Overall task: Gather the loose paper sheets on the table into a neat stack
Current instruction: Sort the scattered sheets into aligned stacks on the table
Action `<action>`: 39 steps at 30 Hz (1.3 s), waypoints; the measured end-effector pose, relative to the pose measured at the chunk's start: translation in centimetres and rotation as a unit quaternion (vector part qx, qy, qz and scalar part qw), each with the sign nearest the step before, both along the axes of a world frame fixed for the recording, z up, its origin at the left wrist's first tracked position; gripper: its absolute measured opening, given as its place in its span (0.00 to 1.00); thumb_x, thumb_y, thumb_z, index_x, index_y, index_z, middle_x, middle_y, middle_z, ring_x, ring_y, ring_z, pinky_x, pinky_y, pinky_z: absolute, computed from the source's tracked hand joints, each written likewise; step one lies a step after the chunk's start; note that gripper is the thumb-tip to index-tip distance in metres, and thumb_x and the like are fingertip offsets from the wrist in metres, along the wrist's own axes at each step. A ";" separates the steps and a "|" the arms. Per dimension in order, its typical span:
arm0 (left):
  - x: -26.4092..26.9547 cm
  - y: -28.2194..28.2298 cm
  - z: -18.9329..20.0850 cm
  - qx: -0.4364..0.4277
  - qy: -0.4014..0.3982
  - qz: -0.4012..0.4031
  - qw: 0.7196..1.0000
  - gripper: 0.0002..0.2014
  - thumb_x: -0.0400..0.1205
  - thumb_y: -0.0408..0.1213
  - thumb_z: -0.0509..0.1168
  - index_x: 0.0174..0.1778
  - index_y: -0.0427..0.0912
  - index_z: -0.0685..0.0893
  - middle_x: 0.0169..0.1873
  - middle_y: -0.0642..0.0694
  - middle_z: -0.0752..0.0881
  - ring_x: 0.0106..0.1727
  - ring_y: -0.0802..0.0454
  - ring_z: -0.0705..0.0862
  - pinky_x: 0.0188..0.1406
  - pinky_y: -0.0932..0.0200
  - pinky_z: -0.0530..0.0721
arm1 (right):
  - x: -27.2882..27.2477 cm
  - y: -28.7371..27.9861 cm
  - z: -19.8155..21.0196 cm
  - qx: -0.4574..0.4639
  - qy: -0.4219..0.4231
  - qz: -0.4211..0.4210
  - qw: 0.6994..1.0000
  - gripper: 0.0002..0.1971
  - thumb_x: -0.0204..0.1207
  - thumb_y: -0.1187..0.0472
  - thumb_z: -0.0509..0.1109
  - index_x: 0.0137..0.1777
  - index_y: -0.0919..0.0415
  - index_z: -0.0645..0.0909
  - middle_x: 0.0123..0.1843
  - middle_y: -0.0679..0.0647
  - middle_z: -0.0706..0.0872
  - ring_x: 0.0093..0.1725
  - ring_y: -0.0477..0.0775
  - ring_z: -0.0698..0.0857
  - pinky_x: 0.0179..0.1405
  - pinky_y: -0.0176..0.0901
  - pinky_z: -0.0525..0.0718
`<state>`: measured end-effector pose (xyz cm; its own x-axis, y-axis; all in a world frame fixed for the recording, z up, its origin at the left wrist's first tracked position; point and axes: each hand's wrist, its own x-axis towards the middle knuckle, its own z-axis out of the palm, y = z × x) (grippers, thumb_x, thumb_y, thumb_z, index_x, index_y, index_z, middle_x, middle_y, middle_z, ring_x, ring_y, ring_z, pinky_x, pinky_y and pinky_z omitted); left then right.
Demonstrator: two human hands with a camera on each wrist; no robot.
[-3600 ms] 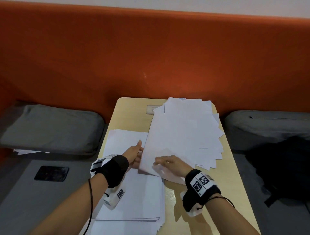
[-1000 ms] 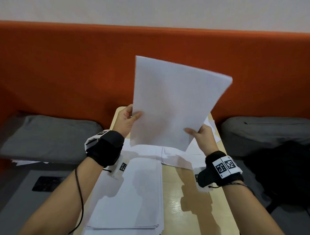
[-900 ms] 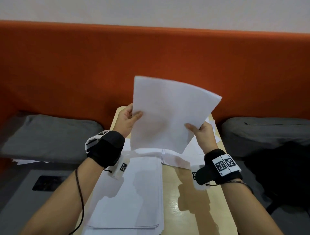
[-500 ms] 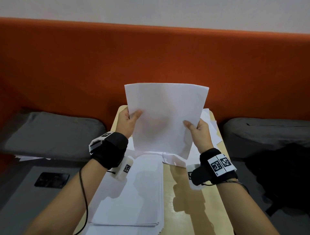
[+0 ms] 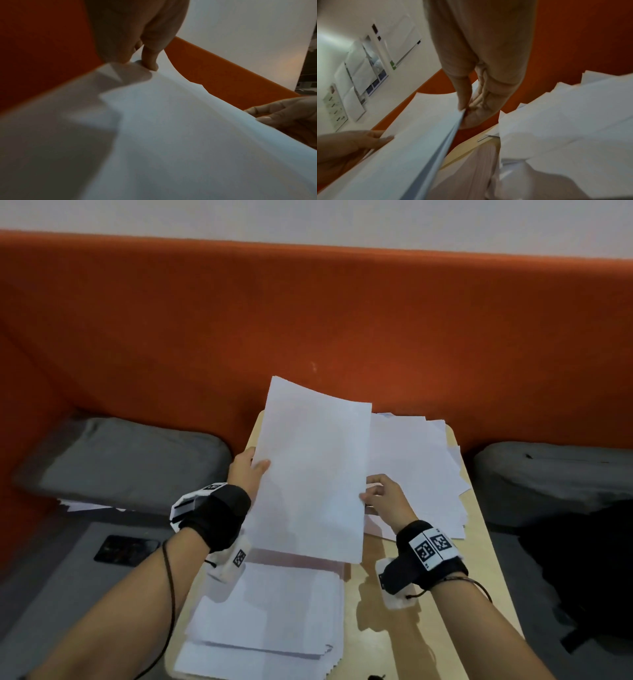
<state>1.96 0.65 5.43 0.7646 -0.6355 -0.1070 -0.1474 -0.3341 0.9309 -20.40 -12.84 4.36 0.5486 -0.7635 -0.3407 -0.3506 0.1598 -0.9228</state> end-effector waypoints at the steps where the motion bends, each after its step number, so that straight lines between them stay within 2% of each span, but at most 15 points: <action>1: 0.1 0.5 -0.4 0.012 0.017 -0.009 1.000 0.10 0.79 0.29 0.63 0.55 0.37 0.83 0.50 0.37 0.87 0.54 0.36 0.86 0.57 0.43 0.83 | 0.1 0.3 0.0 0.023 -0.004 0.016 1.000 0.10 0.79 0.72 0.65 0.57 0.63 0.72 0.39 0.55 0.78 0.38 0.54 0.82 0.38 0.41 0.84; 3: 0.0 1.5 -0.6 0.031 0.055 -0.028 0.998 0.10 0.79 0.26 0.63 0.55 0.33 0.82 0.50 0.36 0.86 0.53 0.35 0.85 0.52 0.48 0.83 | 0.4 0.7 -0.4 0.055 0.002 0.038 0.998 0.13 0.79 0.71 0.66 0.61 0.64 0.72 0.43 0.57 0.82 0.40 0.55 0.84 0.39 0.44 0.85; 6: 0.0 2.6 -1.1 0.113 0.062 -0.049 0.990 0.14 0.80 0.22 0.63 0.61 0.25 0.77 0.53 0.34 0.83 0.55 0.38 0.83 0.47 0.59 0.77 | 1.0 1.5 -1.2 0.061 0.043 0.074 0.994 0.17 0.78 0.71 0.68 0.65 0.63 0.71 0.56 0.62 0.84 0.55 0.63 0.85 0.57 0.59 0.84; 7: 0.1 2.9 -1.2 0.146 0.055 -0.040 0.987 0.18 0.79 0.22 0.65 0.65 0.25 0.74 0.56 0.33 0.82 0.55 0.39 0.82 0.47 0.62 0.73 | 1.1 1.9 -1.5 0.055 0.055 0.089 0.993 0.18 0.77 0.71 0.68 0.66 0.64 0.71 0.59 0.63 0.84 0.58 0.64 0.84 0.59 0.59 0.83; 9: 0.2 3.3 -1.4 0.179 0.054 -0.002 0.982 0.29 0.77 0.24 0.68 0.72 0.30 0.65 0.57 0.31 0.79 0.52 0.44 0.78 0.44 0.66 0.69 | 1.4 2.7 -2.2 0.060 0.067 0.112 0.990 0.19 0.76 0.73 0.69 0.65 0.64 0.71 0.57 0.63 0.84 0.55 0.63 0.84 0.49 0.51 0.87; 12: 0.4 3.3 -1.7 0.209 0.025 0.021 0.977 0.38 0.76 0.28 0.69 0.78 0.35 0.54 0.66 0.31 0.77 0.64 0.38 0.78 0.57 0.58 0.73 | 1.6 4.0 -3.1 0.062 0.096 0.143 0.983 0.17 0.75 0.74 0.70 0.62 0.65 0.73 0.58 0.62 0.84 0.52 0.61 0.84 0.37 0.41 0.85; 16: 0.8 2.3 -2.8 0.280 -0.044 0.004 0.959 0.37 0.77 0.26 0.68 0.78 0.34 0.54 0.66 0.29 0.76 0.67 0.33 0.76 0.63 0.50 0.74 | 1.9 5.1 -4.2 0.019 0.146 0.174 0.974 0.16 0.72 0.72 0.73 0.58 0.67 0.74 0.61 0.62 0.83 0.55 0.60 0.84 0.43 0.44 0.85; 19: 1.0 2.2 -3.7 0.330 -0.082 -0.014 0.940 0.33 0.77 0.25 0.65 0.76 0.33 0.57 0.66 0.29 0.76 0.66 0.32 0.76 0.63 0.47 0.75 | 2.1 5.4 -4.4 -0.022 0.179 0.182 0.967 0.15 0.69 0.67 0.77 0.50 0.62 0.73 0.57 0.61 0.83 0.58 0.62 0.83 0.57 0.52 0.83; 23: 1.2 2.8 -4.7 0.414 -0.136 -0.011 0.900 0.30 0.78 0.34 0.68 0.73 0.35 0.62 0.70 0.33 0.70 0.70 0.33 0.70 0.69 0.47 0.69 | 2.1 5.7 -4.4 -0.071 0.234 0.181 0.953 0.17 0.69 0.61 0.78 0.45 0.61 0.70 0.50 0.57 0.80 0.48 0.54 0.77 0.44 0.41 0.75; 25: 1.1 3.0 -4.9 0.422 -0.124 -0.005 0.898 0.31 0.78 0.37 0.68 0.73 0.35 0.63 0.71 0.32 0.68 0.71 0.32 0.67 0.71 0.46 0.67 | 2.0 5.8 -4.8 -0.075 0.242 0.161 0.954 0.17 0.69 0.60 0.78 0.44 0.60 0.69 0.50 0.56 0.79 0.47 0.52 0.75 0.42 0.39 0.73; 27: 1.0 3.1 -5.2 0.406 -0.096 -0.007 0.909 0.31 0.78 0.37 0.68 0.74 0.32 0.62 0.71 0.31 0.68 0.71 0.31 0.68 0.71 0.44 0.69 | 1.9 5.9 -5.1 -0.076 0.237 0.137 0.959 0.17 0.70 0.59 0.77 0.50 0.60 0.71 0.51 0.54 0.76 0.49 0.51 0.74 0.44 0.37 0.71; 30: 0.0 2.8 -5.6 0.394 -0.091 -0.025 0.914 0.34 0.79 0.37 0.67 0.76 0.31 0.58 0.73 0.31 0.67 0.73 0.32 0.67 0.72 0.45 0.67 | 2.2 5.8 -5.4 -0.072 0.225 0.089 0.968 0.27 0.72 0.57 0.76 0.65 0.67 0.70 0.53 0.55 0.73 0.52 0.52 0.74 0.46 0.37 0.70; 32: -1.1 2.5 -5.9 0.393 -0.108 -0.042 0.912 0.37 0.80 0.38 0.66 0.79 0.32 0.52 0.75 0.34 0.65 0.75 0.34 0.64 0.74 0.47 0.64 | 2.5 5.7 -5.5 -0.072 0.234 0.067 0.967 0.29 0.72 0.56 0.75 0.67 0.68 0.68 0.57 0.59 0.74 0.55 0.55 0.76 0.47 0.39 0.71; 35: -2.2 2.5 -6.1 0.407 -0.151 -0.077 0.898 0.37 0.82 0.41 0.63 0.80 0.33 0.50 0.77 0.37 0.62 0.78 0.37 0.61 0.77 0.48 0.62 | 2.7 5.4 -5.6 -0.056 0.247 0.046 0.966 0.30 0.73 0.57 0.74 0.69 0.68 0.67 0.66 0.62 0.77 0.66 0.61 0.77 0.59 0.45 0.76; 39: -2.8 2.8 -5.9 0.373 -0.145 -0.111 0.910 0.34 0.83 0.37 0.61 0.80 0.35 0.49 0.76 0.36 0.64 0.80 0.40 0.57 0.75 0.47 0.65 | 2.5 4.8 -5.8 -0.023 0.237 0.005 0.971 0.27 0.72 0.61 0.76 0.68 0.67 0.71 0.66 0.62 0.80 0.65 0.62 0.79 0.59 0.45 0.78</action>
